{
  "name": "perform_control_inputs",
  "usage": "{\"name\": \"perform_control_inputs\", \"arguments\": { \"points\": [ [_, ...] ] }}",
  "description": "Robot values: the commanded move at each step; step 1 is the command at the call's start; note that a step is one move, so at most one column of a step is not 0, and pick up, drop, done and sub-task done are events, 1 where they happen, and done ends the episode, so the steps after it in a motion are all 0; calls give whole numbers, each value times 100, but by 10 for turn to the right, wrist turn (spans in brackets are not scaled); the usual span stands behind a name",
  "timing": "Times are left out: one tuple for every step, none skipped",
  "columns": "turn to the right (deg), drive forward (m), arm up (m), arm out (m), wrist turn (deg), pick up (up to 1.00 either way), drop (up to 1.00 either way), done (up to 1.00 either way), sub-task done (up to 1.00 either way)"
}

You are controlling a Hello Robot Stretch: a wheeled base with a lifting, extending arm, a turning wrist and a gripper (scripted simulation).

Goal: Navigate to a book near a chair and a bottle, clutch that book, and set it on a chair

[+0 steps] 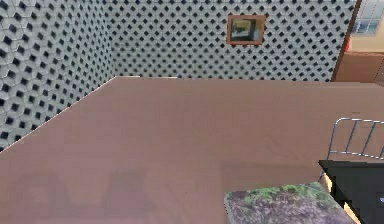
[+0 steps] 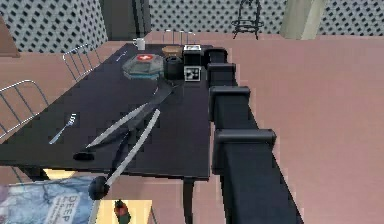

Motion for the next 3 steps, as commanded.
{"name": "perform_control_inputs", "arguments": {
  "points": [
    [0, 0, 0, 0, 390, 0, 0, 0, 0],
    [0, 0, -38, 0, 0, 0, 0, 0, 0],
    [0, 0, -32, 0, 0, 0, 0, 0, 0]
  ]
}}
